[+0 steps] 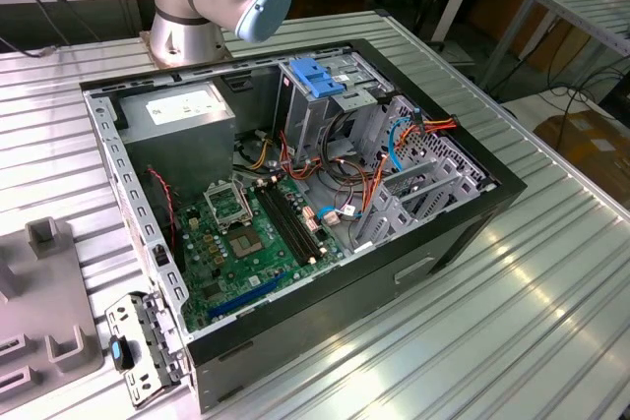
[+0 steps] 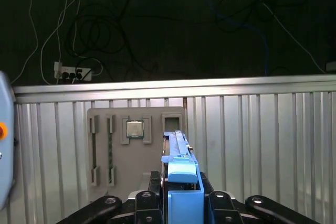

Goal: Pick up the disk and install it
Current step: 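Pick up the disk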

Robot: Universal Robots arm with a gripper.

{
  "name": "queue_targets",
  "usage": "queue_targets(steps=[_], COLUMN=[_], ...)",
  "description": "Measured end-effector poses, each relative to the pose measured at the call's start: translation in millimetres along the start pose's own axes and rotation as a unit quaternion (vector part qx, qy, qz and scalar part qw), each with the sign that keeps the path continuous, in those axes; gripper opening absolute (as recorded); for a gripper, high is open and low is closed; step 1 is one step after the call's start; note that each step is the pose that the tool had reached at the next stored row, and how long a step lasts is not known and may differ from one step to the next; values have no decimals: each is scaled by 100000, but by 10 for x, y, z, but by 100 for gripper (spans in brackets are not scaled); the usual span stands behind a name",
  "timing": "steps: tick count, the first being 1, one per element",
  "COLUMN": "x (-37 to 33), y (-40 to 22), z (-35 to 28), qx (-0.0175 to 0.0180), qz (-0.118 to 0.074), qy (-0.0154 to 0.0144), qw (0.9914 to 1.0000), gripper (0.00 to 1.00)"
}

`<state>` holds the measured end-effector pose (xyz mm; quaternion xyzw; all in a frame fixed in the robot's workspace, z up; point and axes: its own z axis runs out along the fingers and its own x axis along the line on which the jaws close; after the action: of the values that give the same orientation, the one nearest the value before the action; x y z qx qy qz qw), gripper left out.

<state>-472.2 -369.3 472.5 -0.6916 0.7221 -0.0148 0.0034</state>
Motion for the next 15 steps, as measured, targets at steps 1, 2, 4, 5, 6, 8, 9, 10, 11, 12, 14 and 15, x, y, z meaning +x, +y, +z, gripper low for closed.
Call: queue_targets(steps=[1,2,4,5,6,8,9,10,11,12,14,15], x=[0,1,1,1,1,2,2,2,2,2,3,3], y=[0,-1,-1,-2,-2,-3,-3,-4,-4,-4,-5,-5], z=[-11,-24,-49,-61,-76,-102,-114,-125,-135,-146,-169,-174], qx=[-2,-2,-2,-4,-5,-6,-8,-9,-7,-3,-7,-9], qz=[-1,-2,0,-4,-2,-1,-1,-2,-2,-2,-2,-1], qy=[2,2,3,4,5,5,7,7,5,3,5,6], qw=[100000,100000,100000,100000,100000,100000,100000,100000,100000,100000,100000,100000], gripper=[37,37,37,37,37,37,37,37,37,37,37,37])
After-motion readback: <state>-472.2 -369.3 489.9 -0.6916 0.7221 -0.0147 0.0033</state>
